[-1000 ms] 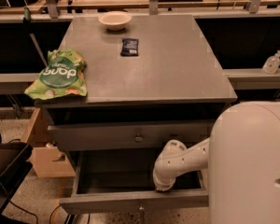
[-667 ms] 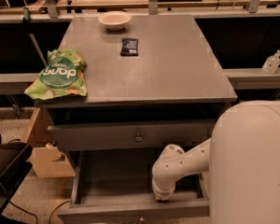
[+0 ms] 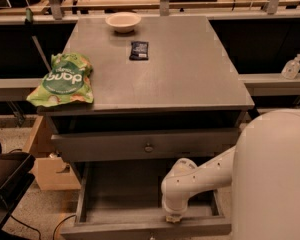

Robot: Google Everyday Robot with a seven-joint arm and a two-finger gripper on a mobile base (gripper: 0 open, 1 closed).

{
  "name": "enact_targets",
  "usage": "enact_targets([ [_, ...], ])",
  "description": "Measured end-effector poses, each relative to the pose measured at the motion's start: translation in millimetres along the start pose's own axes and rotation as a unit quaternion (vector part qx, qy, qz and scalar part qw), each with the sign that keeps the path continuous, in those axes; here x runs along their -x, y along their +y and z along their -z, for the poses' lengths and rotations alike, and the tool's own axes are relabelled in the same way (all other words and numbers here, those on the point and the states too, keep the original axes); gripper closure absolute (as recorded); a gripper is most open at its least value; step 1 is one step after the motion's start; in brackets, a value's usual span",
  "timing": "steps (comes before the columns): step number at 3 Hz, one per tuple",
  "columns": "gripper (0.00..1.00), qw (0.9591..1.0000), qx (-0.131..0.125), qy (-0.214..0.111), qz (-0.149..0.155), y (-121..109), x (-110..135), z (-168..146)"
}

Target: Open middle drawer

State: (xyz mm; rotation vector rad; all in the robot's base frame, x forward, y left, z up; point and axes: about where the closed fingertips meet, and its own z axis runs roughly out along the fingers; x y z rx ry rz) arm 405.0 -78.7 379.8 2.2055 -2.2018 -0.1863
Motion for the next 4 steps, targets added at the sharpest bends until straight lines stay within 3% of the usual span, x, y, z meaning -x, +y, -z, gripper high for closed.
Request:
enact_targets([
  [1,1.0,1.0,0.003,0.0,0.0,0,0,0],
  [2,1.0,0.9994,0.027,-0.012,0.015,28,5,1],
  [3,1.0,0.9994,0.027,-0.012,0.015,26,5,1],
  [4,0.86,0.9994,0.028,-0.012,0.015,26,5,0],
])
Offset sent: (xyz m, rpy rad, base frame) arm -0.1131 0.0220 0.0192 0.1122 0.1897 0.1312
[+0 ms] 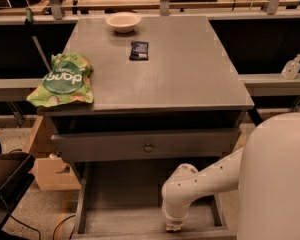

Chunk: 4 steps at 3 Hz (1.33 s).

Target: Open middle drawer

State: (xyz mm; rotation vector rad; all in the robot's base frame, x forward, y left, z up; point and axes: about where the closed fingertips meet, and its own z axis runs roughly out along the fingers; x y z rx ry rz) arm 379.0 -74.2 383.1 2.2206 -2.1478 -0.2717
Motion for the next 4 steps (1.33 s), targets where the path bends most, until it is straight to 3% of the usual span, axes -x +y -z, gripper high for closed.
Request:
enact_targets([
  [2,0.38,1.0,0.0,0.0,0.0,-0.1,-0.1,-0.1],
  [3,0.08,1.0,0.002,0.0,0.0,1.0,-0.5,-1.1],
  [4,0.0,1.0,0.002,0.0,0.0,-3.1,-1.9,-0.7],
])
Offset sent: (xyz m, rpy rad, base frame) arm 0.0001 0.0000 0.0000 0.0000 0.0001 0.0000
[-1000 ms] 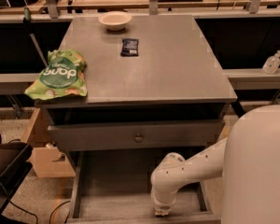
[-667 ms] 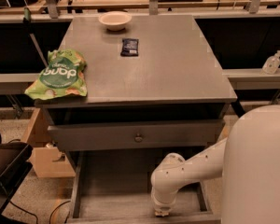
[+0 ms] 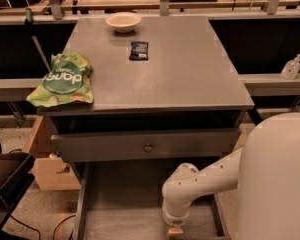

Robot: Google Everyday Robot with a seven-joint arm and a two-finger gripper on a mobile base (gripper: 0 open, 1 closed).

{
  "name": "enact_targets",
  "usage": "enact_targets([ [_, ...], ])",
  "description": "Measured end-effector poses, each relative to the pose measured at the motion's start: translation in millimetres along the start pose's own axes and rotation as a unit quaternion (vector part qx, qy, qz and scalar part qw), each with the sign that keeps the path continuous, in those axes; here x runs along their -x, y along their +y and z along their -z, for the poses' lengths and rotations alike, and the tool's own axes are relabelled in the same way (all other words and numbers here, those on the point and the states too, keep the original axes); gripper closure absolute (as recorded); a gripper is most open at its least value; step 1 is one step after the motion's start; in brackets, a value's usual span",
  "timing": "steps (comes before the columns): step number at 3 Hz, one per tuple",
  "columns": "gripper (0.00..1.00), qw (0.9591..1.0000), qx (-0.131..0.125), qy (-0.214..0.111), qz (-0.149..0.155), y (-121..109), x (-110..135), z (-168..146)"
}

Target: Open middle drawer

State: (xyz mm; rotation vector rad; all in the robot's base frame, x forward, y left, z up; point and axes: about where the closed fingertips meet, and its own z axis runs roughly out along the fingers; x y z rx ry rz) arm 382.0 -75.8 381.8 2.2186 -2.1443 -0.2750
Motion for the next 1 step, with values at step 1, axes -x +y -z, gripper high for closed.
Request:
enact_targets([
  [1,0.0,1.0,0.0,0.0,0.0,0.0,0.0,0.0],
])
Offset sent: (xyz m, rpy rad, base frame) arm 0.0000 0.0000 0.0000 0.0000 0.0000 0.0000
